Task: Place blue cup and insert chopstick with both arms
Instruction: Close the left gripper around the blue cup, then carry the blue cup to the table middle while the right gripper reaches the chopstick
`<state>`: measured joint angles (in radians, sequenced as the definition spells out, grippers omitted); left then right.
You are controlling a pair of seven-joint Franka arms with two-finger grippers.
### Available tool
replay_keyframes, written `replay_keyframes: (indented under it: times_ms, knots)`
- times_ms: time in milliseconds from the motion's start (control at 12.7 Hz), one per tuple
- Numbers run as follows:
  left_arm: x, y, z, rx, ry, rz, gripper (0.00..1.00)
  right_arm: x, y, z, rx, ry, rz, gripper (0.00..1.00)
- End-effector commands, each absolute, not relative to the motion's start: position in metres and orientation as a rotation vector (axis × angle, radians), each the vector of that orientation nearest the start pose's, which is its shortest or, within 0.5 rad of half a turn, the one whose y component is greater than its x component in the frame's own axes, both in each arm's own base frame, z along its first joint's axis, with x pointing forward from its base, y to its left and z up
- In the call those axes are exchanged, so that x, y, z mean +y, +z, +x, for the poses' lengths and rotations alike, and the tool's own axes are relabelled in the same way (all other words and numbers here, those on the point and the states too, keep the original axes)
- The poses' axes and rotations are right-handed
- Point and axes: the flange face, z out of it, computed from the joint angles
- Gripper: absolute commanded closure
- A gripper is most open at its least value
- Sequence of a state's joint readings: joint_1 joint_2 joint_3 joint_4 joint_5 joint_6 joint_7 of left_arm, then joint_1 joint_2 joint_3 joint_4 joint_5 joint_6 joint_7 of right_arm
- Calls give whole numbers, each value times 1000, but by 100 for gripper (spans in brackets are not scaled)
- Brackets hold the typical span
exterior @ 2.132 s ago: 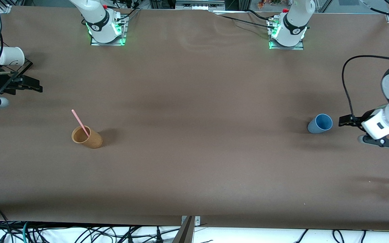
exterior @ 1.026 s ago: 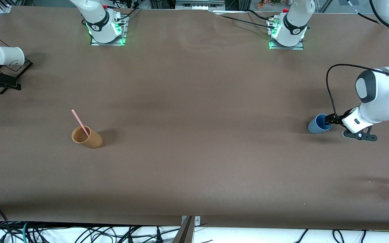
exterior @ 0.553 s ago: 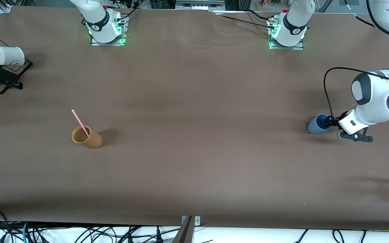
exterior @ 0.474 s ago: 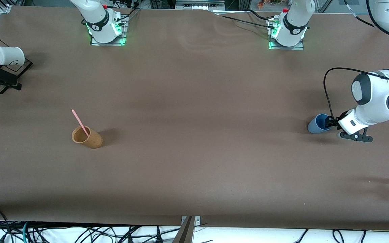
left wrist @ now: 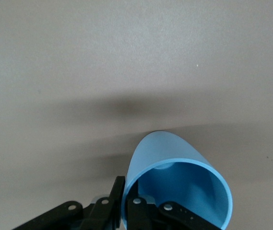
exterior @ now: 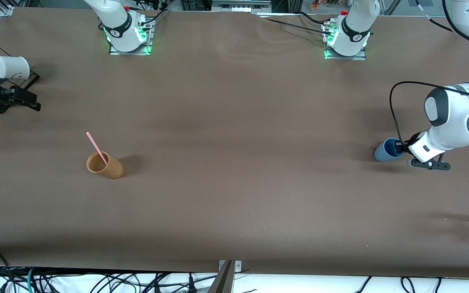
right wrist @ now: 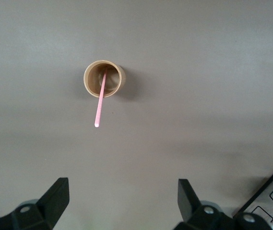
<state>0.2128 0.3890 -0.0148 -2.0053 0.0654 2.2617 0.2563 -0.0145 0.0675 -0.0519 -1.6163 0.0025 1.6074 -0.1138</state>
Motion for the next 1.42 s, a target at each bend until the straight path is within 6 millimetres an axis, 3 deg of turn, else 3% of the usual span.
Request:
replay_keyframes:
  times_ms: [0, 158, 316, 395, 632, 868, 1105, 1342]
  knots:
    - [102, 289, 598, 102, 245, -3163, 100, -27, 566, 563, -93, 117, -3131, 0]
    - [57, 320, 618, 101, 264, -3166, 100, -31, 566, 569, -72, 39, -3138, 0]
    - [-3, 358, 635, 68, 246, -3163, 100, -27, 557, 573, -95, -3, -3153, 0]
    - [-37, 373, 640, 60, 230, -3164, 100, -26, 548, 573, -98, 23, -3154, 0]
    - [-146, 400, 639, 64, 155, -3163, 100, -29, 544, 570, -83, 49, -3145, 0]
    - [-262, 396, 626, 30, 140, -3166, 100, -27, 540, 566, -81, 91, -3134, 0]
    - [-361, 375, 617, -20, 172, -3163, 100, -23, 536, 569, -89, 133, -3137, 0]
    - [-422, 343, 609, -71, 170, -3158, 100, -21, 529, 574, -97, 147, -3138, 0]
